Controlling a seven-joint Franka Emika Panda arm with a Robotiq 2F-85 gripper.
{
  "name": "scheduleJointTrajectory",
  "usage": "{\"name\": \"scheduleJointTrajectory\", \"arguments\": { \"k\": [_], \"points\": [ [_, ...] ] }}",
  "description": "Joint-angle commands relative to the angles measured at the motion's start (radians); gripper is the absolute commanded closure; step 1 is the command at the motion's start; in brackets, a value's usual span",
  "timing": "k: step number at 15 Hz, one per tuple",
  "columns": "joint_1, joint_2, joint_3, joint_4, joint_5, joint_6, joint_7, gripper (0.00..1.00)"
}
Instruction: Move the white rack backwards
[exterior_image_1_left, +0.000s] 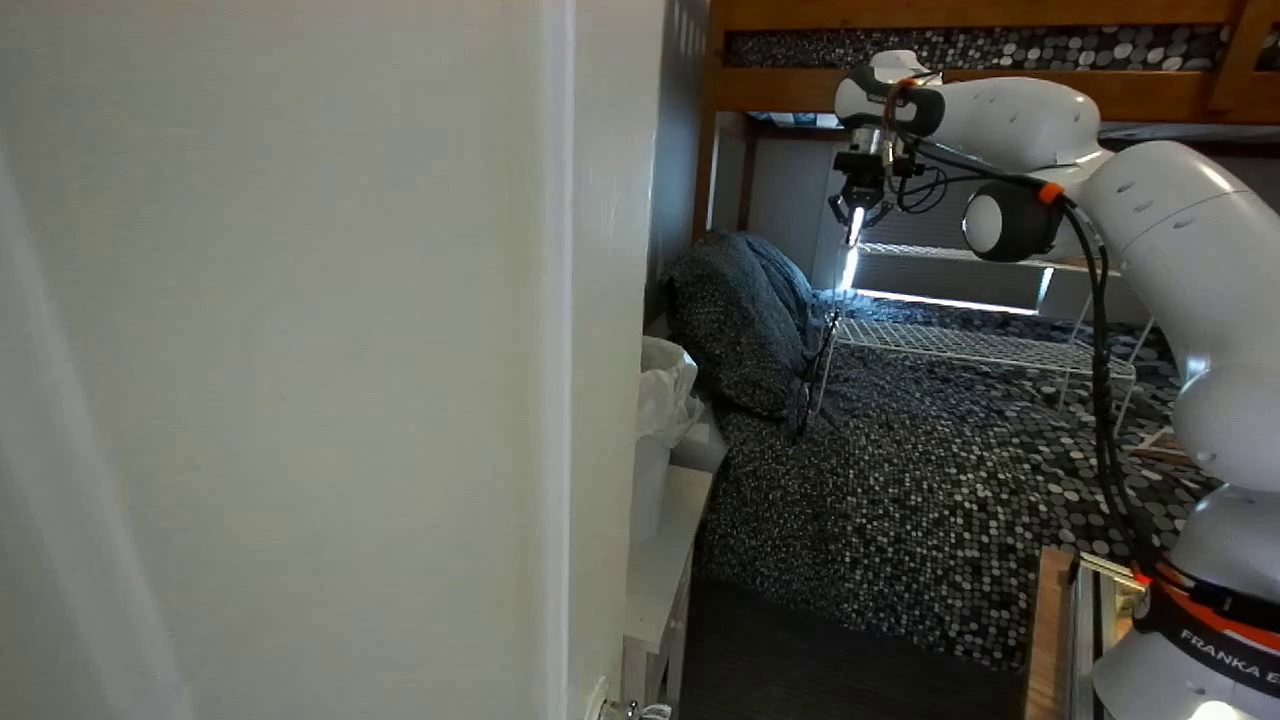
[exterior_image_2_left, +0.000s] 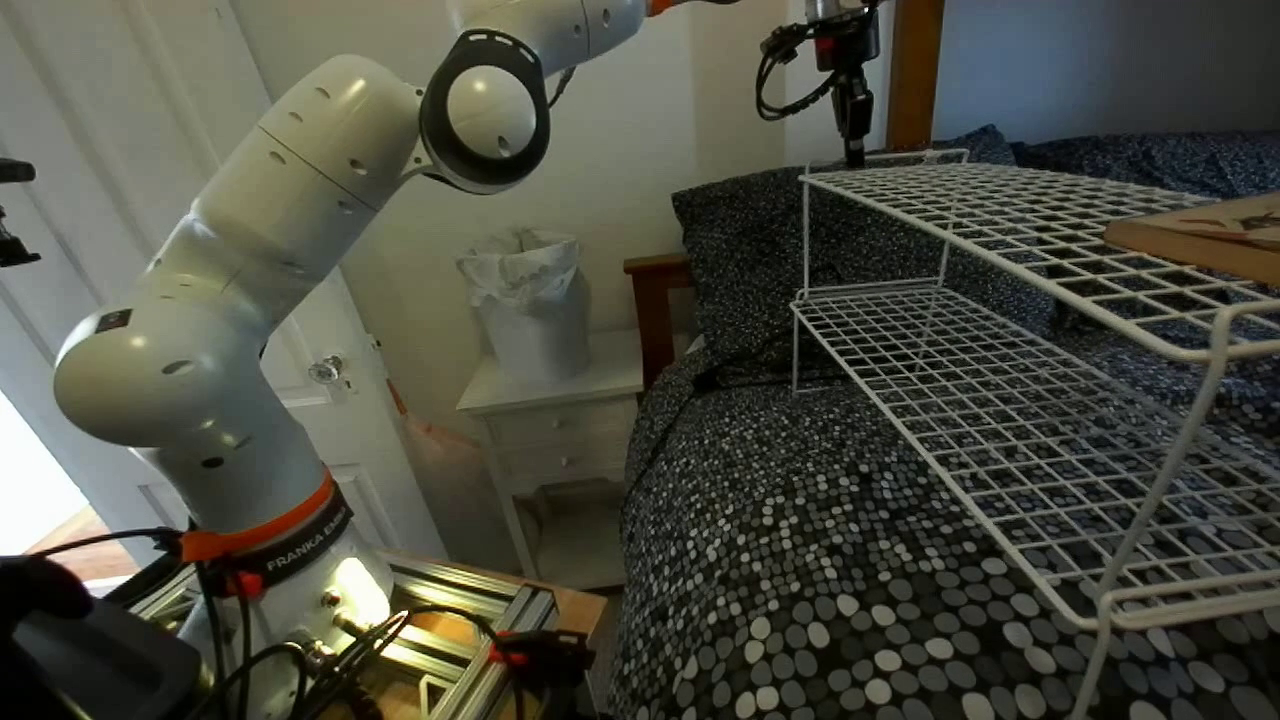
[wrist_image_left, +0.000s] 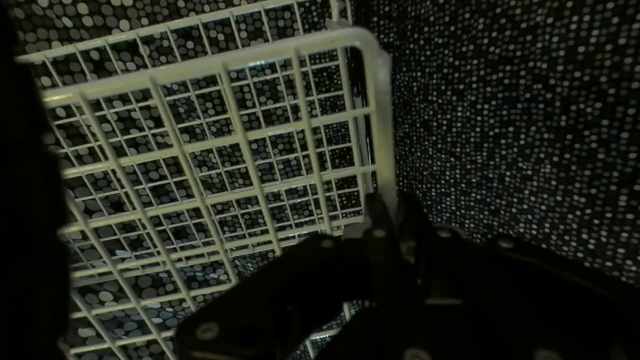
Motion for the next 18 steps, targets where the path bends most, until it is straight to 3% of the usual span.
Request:
{"name": "scheduleJointTrajectory", "arguments": {
  "k": [1,18],
  "points": [
    [-0.034,-0.034,0.017,-0.003,0.003,0.008,0.093,0.97],
    [-0.118,-0.043,-0.076,-0.027,-0.138,0.110,0.228,0.97]
  ]
}}
